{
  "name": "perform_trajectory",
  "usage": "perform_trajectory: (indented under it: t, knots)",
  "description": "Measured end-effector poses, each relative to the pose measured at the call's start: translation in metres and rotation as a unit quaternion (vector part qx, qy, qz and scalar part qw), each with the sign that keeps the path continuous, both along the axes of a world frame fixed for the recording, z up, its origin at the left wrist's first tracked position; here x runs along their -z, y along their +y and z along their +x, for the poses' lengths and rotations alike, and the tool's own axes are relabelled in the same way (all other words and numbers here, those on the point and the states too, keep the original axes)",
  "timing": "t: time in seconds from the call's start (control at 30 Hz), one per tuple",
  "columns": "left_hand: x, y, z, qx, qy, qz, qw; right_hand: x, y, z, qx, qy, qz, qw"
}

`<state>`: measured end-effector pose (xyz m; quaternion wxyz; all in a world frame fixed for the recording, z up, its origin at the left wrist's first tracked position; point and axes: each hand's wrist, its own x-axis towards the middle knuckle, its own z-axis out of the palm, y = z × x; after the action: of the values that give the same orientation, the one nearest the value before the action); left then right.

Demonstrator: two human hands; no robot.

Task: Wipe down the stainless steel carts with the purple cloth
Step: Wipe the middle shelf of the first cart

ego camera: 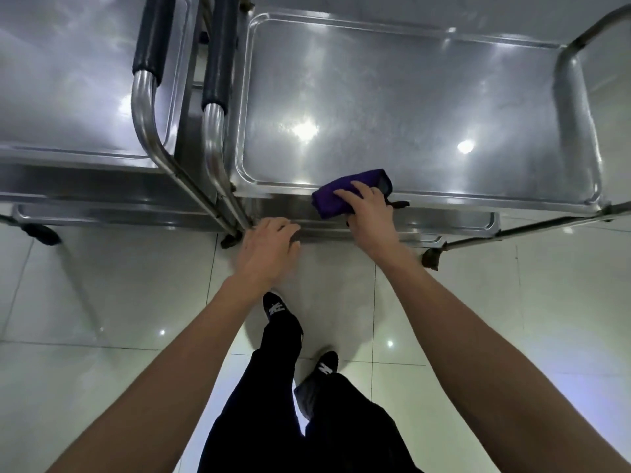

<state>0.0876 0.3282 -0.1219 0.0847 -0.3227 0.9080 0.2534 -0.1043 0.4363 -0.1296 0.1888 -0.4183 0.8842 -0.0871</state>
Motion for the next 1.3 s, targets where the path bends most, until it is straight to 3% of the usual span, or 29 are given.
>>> perform_trajectory:
  t: [0.2,0.47,0.73,0.97,1.23,1.3]
  knots:
    - [0.004,0.068,0.045,-0.005,-0.046,0.023,0.999,0.012,0.097,0.064,0.059,-0.107,-0.118,0.985]
    - [0.021,0.101,0.081,-0.012,-0.059,0.05,0.997,0.035,0.154,0.107,0.131,-0.163,-0.13,0.969]
    - [0.077,0.053,0.085,-0.02,-0.052,0.056,0.997,0.085,0.115,0.116,0.179,-0.208,-0.157,0.949]
    - [0.156,0.002,0.039,0.013,-0.015,0.04,0.999,0.147,0.057,0.081,0.179,-0.216,-0.207,0.937]
    - [0.256,-0.047,-0.011,-0.004,0.006,-0.051,0.999,0.228,-0.015,0.016,0.133,-0.174,-0.223,0.95]
    - [0.282,-0.053,-0.017,-0.004,0.01,-0.077,0.997,0.254,-0.034,0.005,0.107,-0.117,-0.207,0.965]
